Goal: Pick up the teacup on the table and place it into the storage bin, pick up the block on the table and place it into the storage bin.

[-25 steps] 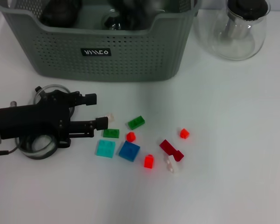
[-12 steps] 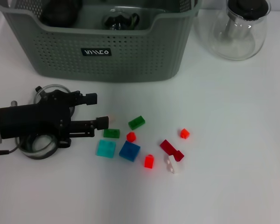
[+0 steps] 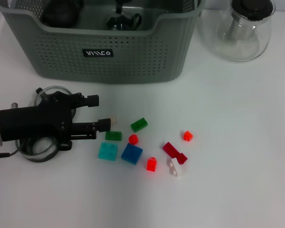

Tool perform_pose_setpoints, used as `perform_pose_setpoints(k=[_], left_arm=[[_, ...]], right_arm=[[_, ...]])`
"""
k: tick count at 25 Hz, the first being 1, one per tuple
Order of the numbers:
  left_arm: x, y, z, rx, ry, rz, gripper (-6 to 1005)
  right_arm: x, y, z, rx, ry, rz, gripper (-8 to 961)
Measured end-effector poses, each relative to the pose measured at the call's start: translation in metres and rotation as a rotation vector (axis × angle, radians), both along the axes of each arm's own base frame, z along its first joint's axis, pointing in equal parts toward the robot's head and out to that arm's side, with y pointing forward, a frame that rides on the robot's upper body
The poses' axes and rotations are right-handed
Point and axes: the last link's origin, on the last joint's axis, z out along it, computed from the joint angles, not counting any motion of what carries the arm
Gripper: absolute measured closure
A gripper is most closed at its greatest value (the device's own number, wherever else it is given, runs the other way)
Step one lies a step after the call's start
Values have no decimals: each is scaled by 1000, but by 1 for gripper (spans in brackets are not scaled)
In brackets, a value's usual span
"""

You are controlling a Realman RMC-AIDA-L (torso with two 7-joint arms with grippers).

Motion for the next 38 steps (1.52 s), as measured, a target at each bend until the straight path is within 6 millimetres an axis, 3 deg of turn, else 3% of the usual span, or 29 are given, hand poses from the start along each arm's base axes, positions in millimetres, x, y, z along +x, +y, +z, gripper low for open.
perform_pose_setpoints(k=[14, 38], left_arm=[[1, 1, -1, 3, 2, -3, 114], [0, -2, -3, -2, -5, 5, 114]], right_arm=[[19, -8, -12, -40, -24, -35, 893], [31, -13, -6, -82, -112, -102, 893]])
